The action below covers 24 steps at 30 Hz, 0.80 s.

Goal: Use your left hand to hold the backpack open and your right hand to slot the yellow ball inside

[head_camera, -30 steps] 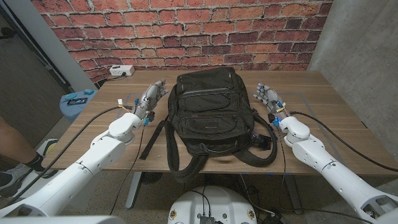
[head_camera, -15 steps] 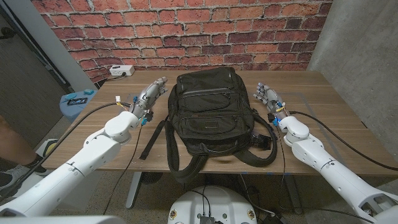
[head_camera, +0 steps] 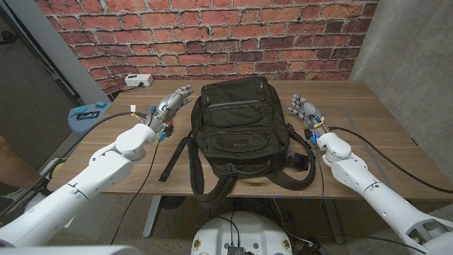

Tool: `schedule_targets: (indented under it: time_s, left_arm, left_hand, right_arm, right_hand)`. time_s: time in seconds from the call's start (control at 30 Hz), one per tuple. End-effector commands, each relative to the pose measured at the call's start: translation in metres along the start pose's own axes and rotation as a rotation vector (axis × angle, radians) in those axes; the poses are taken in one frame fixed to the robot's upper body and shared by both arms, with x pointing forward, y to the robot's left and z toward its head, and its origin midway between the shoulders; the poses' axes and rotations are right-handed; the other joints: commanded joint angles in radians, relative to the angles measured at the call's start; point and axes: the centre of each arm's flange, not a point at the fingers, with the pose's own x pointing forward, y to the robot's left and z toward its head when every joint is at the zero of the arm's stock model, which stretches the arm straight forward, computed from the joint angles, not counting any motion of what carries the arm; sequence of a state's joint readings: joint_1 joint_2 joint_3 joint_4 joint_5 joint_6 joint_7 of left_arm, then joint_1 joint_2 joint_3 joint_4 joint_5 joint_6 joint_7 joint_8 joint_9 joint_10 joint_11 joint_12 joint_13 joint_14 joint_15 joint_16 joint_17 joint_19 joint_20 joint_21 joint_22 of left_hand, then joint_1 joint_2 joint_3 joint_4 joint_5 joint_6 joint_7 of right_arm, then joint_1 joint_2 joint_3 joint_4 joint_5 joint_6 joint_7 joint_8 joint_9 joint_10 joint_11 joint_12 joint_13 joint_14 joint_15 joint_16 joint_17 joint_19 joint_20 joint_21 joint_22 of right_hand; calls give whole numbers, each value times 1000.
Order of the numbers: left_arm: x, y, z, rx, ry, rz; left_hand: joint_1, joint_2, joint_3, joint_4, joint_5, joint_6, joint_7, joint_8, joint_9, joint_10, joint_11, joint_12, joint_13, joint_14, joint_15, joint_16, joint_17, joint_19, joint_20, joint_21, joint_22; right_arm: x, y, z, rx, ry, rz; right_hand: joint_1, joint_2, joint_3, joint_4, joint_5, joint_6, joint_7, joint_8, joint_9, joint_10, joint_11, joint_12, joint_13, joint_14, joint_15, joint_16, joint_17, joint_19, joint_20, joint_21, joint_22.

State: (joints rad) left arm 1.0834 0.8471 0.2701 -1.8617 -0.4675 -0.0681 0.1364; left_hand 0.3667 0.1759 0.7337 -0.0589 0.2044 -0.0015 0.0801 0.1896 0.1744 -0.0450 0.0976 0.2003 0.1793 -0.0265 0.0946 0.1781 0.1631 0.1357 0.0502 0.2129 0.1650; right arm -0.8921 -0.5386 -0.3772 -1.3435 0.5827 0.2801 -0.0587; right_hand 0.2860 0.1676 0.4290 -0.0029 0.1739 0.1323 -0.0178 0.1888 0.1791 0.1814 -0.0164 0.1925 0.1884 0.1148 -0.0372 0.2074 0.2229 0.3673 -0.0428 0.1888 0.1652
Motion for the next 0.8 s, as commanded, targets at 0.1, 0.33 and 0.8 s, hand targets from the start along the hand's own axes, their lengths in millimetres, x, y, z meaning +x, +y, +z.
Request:
schedule_targets:
  time_s: [0.1, 0.33, 0.8]
  left_arm:
    - [-9, -1, 20, 101, -47, -34]
    - [-17, -3, 32, 174, -71, -35]
    - [-34, -11, 41, 287, -102, -47]
  left_hand:
    - [36, -7, 2, -39, 12, 36, -4, 13, 3, 48, -11, 17, 5, 10, 5, -1, 3, 7, 7, -7, 6]
    - [55, -15, -5, -66, 16, 83, 1, 23, 5, 85, -35, 28, 9, 20, 3, 2, 4, 11, 12, -10, 7]
    - [85, -29, -26, -101, 29, 174, -10, 37, 12, 110, -68, 33, 19, 45, -23, 6, 6, 14, 17, -15, 8]
  right_arm:
    - [2, 1, -4, 9, -17, -6]
    - [1, 2, -3, 12, -27, -12]
    - [-5, 2, -4, 9, -33, -20]
  right_hand:
    - [15, -1, 3, -5, 4, 8, 0, 5, 5, 0, -3, 3, 6, -4, -31, 7, 3, 6, -48, 4, 5]
    - [17, -1, 3, -6, 4, 10, 1, 5, 5, 1, -2, 3, 6, -3, -30, 7, 3, 6, -47, 5, 5]
    - [20, -1, 2, -9, 3, 11, 1, 6, 6, 2, -1, 4, 6, -3, -30, 8, 1, 6, -47, 5, 5]
